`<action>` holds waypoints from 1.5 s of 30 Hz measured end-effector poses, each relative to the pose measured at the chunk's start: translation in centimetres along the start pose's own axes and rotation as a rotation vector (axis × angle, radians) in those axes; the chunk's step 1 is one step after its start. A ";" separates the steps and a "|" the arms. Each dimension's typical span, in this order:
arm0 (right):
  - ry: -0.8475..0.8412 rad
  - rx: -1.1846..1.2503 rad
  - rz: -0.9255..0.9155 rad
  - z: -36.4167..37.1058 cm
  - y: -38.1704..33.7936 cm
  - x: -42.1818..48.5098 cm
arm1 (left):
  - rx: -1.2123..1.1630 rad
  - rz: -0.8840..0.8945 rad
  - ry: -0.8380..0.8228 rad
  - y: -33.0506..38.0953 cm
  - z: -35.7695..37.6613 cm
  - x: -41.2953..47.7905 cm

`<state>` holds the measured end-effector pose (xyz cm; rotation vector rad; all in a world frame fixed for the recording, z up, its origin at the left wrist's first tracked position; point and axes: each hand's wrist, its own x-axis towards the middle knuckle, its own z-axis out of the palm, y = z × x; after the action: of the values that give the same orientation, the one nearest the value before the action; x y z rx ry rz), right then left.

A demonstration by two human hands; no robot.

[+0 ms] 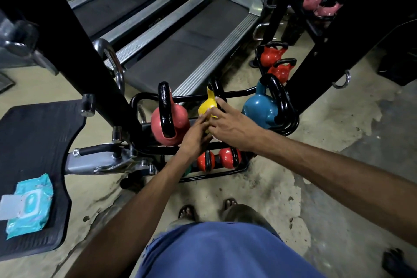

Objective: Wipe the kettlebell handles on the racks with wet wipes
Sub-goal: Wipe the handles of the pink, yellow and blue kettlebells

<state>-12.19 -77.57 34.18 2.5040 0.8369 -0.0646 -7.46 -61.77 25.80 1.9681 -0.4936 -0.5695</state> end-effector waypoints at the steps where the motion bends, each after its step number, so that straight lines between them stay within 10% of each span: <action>1: 0.080 0.043 0.030 0.4 -0.2 -0.6 | -0.026 0.008 -0.017 0.9 -0.1 -0.4; 10: 0.600 0.719 0.693 4.3 4.4 -7.7 | 0.223 0.349 0.331 5.8 3.1 -3.6; 17: 0.724 0.800 0.811 6.1 13.1 -10.7 | 0.222 0.358 0.277 12.1 10.4 2.5; 28: -0.029 0.857 0.854 10.3 21.8 -3.9 | 0.146 0.045 0.044 11.9 17.0 8.5; 33: -0.281 0.661 0.532 8.6 21.6 -2.1 | 0.132 0.021 0.011 12.4 17.3 8.2; 39: -0.165 0.521 0.559 8.7 21.1 -2.5 | 0.128 0.004 0.020 12.4 17.6 8.2; 45: -0.075 1.099 1.158 11.1 21.6 -3.8 | 0.206 -0.023 -0.068 10.3 17.3 9.2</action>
<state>-1.60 -99.74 34.68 3.4922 -1.0719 -0.2656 -11.11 -83.56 26.44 2.1572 -0.5918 -0.6222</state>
